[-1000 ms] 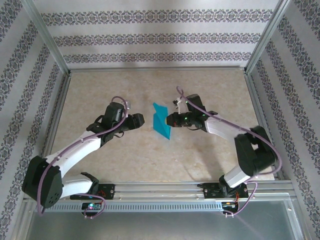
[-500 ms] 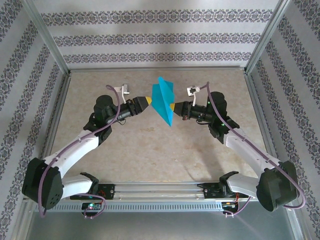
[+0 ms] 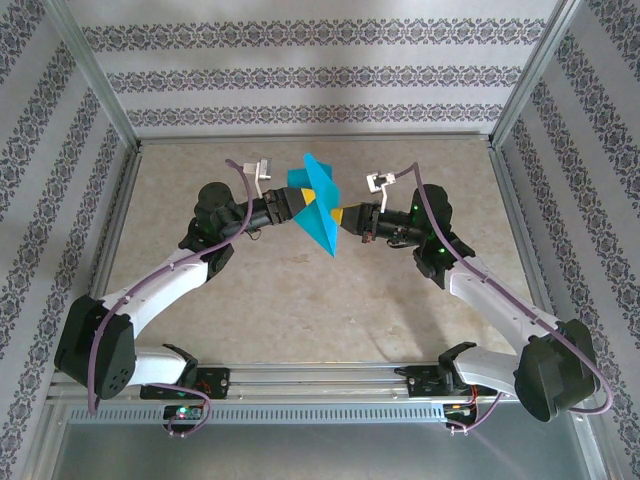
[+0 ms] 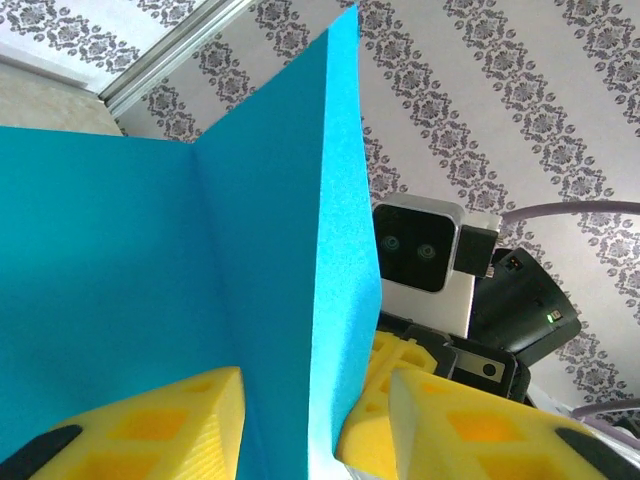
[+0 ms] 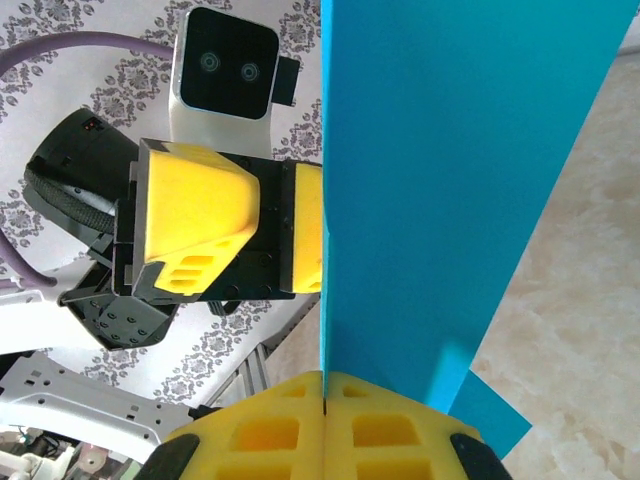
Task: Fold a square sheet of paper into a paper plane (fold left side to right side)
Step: Turn over the paper at the center of the table.
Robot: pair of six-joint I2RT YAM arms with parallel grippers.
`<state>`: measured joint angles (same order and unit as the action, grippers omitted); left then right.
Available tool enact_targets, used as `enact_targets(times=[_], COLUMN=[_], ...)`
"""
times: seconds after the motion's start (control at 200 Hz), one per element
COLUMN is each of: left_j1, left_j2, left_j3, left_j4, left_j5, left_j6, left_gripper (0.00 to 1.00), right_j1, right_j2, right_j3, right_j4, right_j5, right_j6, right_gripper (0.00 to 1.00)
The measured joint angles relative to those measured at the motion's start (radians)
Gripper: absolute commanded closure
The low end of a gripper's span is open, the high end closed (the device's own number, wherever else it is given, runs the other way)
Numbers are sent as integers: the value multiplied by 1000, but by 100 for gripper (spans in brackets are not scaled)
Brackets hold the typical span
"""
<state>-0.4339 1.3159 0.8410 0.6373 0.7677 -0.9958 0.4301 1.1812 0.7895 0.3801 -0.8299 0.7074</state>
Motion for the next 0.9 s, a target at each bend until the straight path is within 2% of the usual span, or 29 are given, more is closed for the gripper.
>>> enact_targets(times=[0.27,0.365,0.54,0.665,0.904], left_j1=[-5,-5,-5,-5,-5], left_j2=[0,0,0,0,0], left_j3=[10,11,17,17,17], left_j4=[-1,-8,-74,-103,-103], left_j5=[0,-1,-13,-15,-12], left_j6=[16,26,64,79,79], left_gripper=[73,73,67,68,82], right_j1=[13,13,13,13,26], right_j2=[28,28,29,29,34], right_j3=[16,16,20,20,25], right_j4=[7,7,7,7,7], right_j5=[-11,-16,-18,-18,-21], right_j6=[5,6,6,13,24], right_gripper=[100,100,100,100,100])
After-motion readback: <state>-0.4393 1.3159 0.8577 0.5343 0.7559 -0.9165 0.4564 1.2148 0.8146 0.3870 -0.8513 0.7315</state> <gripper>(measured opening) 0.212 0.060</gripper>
